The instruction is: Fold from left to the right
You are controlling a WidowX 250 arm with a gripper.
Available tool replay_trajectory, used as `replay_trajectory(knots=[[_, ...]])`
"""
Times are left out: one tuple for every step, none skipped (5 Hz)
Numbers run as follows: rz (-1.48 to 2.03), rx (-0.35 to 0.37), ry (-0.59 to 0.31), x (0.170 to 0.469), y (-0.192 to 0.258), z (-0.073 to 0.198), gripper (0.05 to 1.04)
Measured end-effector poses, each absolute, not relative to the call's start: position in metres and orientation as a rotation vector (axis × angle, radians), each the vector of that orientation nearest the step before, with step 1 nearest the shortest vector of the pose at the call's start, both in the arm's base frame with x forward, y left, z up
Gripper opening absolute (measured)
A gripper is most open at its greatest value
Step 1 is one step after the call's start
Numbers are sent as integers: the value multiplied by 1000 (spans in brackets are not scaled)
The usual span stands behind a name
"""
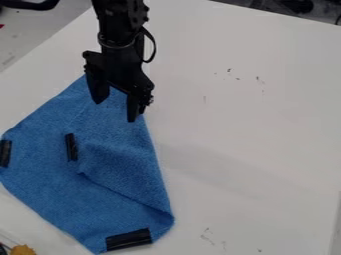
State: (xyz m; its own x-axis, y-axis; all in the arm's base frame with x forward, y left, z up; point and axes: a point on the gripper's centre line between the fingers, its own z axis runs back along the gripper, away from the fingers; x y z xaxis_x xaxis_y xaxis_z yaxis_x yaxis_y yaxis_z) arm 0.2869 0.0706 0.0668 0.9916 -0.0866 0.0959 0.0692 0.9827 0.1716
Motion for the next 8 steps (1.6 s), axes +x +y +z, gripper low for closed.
replay_trajectory(knots=[[-83,164,-82,284,70,61,1000],[-14,175,-69,268,95,62,1000],[32,186,-105,247,119,67,1000],[137,191,-129,214,150,67,1000],[230,194,-145,186,173,52,1000],[272,189,-127,174,187,35,1000],[283,178,-102,167,197,22,1000],[276,183,-93,168,208,13,1000]])
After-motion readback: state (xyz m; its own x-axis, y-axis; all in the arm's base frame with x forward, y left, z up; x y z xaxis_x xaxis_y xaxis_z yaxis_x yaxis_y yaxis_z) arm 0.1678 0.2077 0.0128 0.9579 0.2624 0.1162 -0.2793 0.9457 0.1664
